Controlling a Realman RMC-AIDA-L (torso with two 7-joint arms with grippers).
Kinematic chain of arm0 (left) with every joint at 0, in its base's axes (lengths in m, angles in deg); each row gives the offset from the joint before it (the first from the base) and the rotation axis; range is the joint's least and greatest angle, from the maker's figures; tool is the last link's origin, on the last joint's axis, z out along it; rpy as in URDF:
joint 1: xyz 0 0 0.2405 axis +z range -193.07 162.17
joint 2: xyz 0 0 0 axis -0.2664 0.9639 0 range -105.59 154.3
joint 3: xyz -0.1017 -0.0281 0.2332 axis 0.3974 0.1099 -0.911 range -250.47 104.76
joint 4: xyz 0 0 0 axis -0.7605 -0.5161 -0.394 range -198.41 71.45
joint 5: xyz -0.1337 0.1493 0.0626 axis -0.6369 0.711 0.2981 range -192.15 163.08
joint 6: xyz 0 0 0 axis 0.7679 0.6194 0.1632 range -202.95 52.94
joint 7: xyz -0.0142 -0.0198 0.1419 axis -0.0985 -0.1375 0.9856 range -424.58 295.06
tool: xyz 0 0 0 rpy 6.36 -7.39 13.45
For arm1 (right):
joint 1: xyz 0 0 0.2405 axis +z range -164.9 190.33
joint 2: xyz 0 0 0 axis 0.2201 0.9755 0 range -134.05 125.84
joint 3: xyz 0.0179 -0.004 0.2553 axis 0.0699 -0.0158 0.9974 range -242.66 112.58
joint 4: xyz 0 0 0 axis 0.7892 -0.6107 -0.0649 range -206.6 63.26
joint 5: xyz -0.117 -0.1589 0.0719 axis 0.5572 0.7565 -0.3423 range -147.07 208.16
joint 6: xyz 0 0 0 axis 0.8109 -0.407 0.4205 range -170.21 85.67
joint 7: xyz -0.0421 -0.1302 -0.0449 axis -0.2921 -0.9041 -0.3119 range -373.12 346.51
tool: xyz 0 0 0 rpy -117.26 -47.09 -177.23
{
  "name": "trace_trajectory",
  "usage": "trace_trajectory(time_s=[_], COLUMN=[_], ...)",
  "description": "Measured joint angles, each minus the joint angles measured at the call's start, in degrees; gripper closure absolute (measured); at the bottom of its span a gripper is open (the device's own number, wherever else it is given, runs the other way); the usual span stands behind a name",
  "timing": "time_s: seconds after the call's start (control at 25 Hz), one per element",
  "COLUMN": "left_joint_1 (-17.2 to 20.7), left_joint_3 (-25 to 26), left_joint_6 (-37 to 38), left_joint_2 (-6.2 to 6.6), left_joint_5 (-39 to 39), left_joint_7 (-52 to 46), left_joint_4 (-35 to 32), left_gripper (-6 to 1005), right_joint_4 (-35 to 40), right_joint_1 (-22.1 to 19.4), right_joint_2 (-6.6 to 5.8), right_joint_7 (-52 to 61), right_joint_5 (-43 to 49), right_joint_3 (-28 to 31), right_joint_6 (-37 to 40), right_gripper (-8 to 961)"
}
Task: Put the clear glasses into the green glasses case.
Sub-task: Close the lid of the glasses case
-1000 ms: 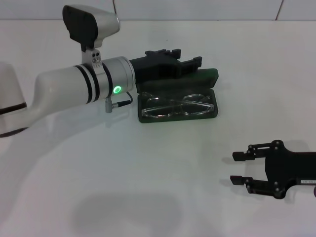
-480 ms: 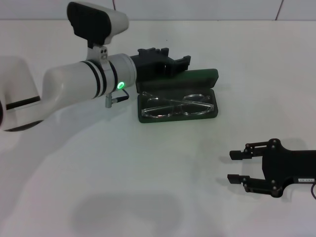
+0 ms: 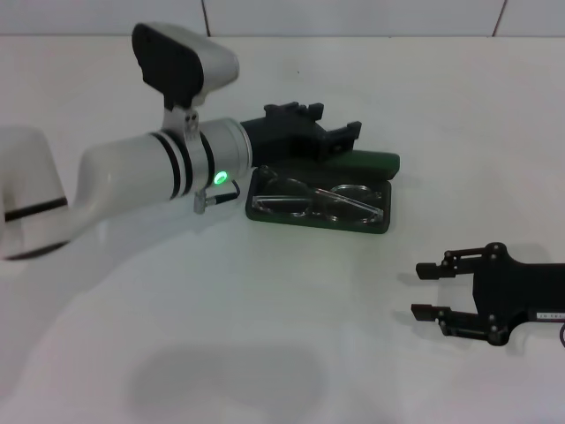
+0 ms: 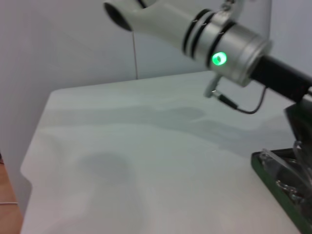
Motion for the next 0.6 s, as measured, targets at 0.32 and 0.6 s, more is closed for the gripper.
trace_trajectory(time_s=[0.32, 0.6], left_joint_1=[5.6, 7.4], left_joint_3=[4.4, 5.2], left_joint_6=[0.3, 0.4], left_joint_2=[-0.07, -0.09], left_joint_5=[-0.5, -0.3], left_joint_7=[14.9, 17.8], left_joint_4=[-5.7, -6.0], left_gripper=[301, 301], right_joint_4=[1.1, 1.1], right_joint_1=[0.6, 1.6], right_joint_2=[-0.17, -0.26], right_joint_7=[0.9, 1.3], right_joint_5=[0.0, 0.0], right_joint_3=[0.1, 0.1], right_joint_6=[-1.0, -2.2], right_gripper=[469, 469])
